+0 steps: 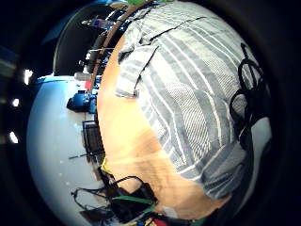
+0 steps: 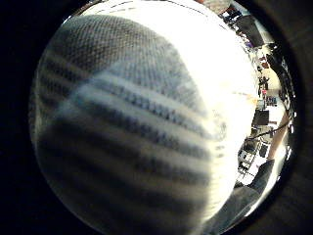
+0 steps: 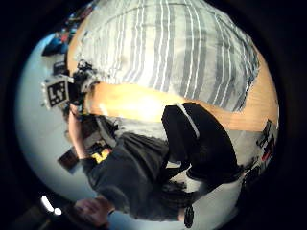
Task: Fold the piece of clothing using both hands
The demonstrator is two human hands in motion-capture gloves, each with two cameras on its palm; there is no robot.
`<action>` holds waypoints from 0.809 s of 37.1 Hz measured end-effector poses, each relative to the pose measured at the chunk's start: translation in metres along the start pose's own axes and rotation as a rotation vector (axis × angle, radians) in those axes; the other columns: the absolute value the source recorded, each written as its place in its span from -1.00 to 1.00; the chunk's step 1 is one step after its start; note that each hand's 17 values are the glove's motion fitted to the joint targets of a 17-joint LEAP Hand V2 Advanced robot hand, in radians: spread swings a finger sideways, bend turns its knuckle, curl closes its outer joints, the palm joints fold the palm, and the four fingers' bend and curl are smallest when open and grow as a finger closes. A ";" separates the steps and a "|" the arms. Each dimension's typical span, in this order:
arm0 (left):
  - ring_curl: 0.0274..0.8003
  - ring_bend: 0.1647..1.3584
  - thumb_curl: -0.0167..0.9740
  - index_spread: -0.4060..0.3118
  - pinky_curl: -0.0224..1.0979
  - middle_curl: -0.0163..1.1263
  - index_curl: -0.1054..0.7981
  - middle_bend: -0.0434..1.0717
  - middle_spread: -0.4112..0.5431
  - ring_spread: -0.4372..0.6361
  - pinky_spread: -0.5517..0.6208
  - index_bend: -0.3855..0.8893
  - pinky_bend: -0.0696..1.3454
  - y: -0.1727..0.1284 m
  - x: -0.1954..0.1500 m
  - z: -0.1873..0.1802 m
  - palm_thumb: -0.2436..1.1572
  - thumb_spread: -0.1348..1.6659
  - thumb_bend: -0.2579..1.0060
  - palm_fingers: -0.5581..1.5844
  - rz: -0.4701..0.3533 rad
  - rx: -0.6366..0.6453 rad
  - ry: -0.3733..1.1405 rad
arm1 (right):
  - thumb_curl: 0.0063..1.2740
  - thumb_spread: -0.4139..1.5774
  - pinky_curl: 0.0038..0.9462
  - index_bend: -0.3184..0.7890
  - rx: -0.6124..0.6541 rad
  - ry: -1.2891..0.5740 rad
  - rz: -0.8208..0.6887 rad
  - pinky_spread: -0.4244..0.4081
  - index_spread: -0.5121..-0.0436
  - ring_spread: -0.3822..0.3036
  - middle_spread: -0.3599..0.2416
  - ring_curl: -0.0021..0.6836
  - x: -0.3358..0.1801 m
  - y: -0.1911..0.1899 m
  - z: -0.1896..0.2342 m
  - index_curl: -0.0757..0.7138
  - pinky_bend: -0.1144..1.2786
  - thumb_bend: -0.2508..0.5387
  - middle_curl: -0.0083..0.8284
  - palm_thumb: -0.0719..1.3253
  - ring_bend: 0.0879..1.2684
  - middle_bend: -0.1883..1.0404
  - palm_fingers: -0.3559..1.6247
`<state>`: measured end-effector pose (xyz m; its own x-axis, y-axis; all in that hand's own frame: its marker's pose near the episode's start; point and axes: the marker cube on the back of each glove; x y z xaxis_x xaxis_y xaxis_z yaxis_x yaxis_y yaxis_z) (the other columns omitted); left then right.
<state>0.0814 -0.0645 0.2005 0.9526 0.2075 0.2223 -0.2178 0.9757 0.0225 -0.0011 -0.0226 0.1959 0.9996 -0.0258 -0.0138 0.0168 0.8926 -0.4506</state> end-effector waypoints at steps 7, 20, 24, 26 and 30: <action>-0.09 -0.07 -0.15 -0.49 -0.25 -0.18 -0.05 -0.10 -0.63 -0.77 -0.79 -0.05 0.19 -0.008 -0.010 -0.028 0.37 0.43 -0.29 0.67 0.007 0.013 0.036 | -0.63 0.68 -0.26 -0.24 0.116 -0.023 -0.089 0.52 -0.34 0.35 0.17 -0.08 0.008 -0.014 0.000 -0.41 0.06 -0.40 -0.11 -0.10 -0.30 -0.28 -0.47; -0.01 -0.15 -0.09 -0.57 -0.26 -0.11 0.09 -0.16 -0.74 -0.83 -0.85 -0.11 0.07 -0.030 -0.024 -0.117 0.44 0.40 -0.39 0.68 -0.032 0.050 -0.014 | -0.63 0.68 -0.26 -0.25 0.156 -0.078 -0.108 0.52 -0.32 0.33 0.18 -0.07 0.015 -0.008 0.001 -0.41 0.05 -0.40 -0.09 -0.09 -0.28 -0.28 -0.45; 0.01 -0.16 -0.07 -0.59 -0.26 -0.09 0.11 -0.17 -0.75 -0.84 -0.85 -0.12 0.06 -0.040 -0.029 -0.132 0.45 0.40 -0.42 0.68 -0.047 0.067 -0.022 | -0.64 0.68 -0.26 -0.24 0.171 -0.071 -0.135 0.52 -0.31 0.33 0.19 -0.06 0.008 -0.004 0.005 -0.41 0.06 -0.42 -0.10 -0.11 -0.27 -0.29 -0.45; 0.02 -0.17 -0.06 -0.59 -0.25 -0.08 0.12 -0.18 -0.76 -0.84 -0.85 -0.13 0.05 -0.043 -0.029 -0.136 0.46 0.39 -0.44 0.68 -0.051 0.070 -0.023 | -0.64 0.68 -0.26 -0.25 0.175 -0.065 -0.145 0.51 -0.31 0.32 0.19 -0.05 0.004 -0.002 0.008 -0.41 0.06 -0.41 -0.09 -0.12 -0.26 -0.29 -0.45; 0.03 -0.18 -0.04 -0.60 -0.25 -0.06 0.14 -0.19 -0.77 -0.85 -0.86 -0.13 0.04 -0.042 -0.029 -0.144 0.48 0.38 -0.47 0.68 -0.057 0.069 -0.017 | -0.64 0.66 -0.27 -0.23 0.207 -0.053 -0.159 0.50 -0.25 0.31 0.19 -0.05 -0.008 -0.009 0.020 -0.40 0.04 -0.42 -0.08 -0.14 -0.26 -0.25 -0.40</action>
<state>0.0939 -0.1018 0.0529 0.9604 0.1495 0.2353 -0.1775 0.9788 0.1025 -0.0088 -0.0217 0.2176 0.9837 -0.1546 0.0913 0.1730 0.9525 -0.2508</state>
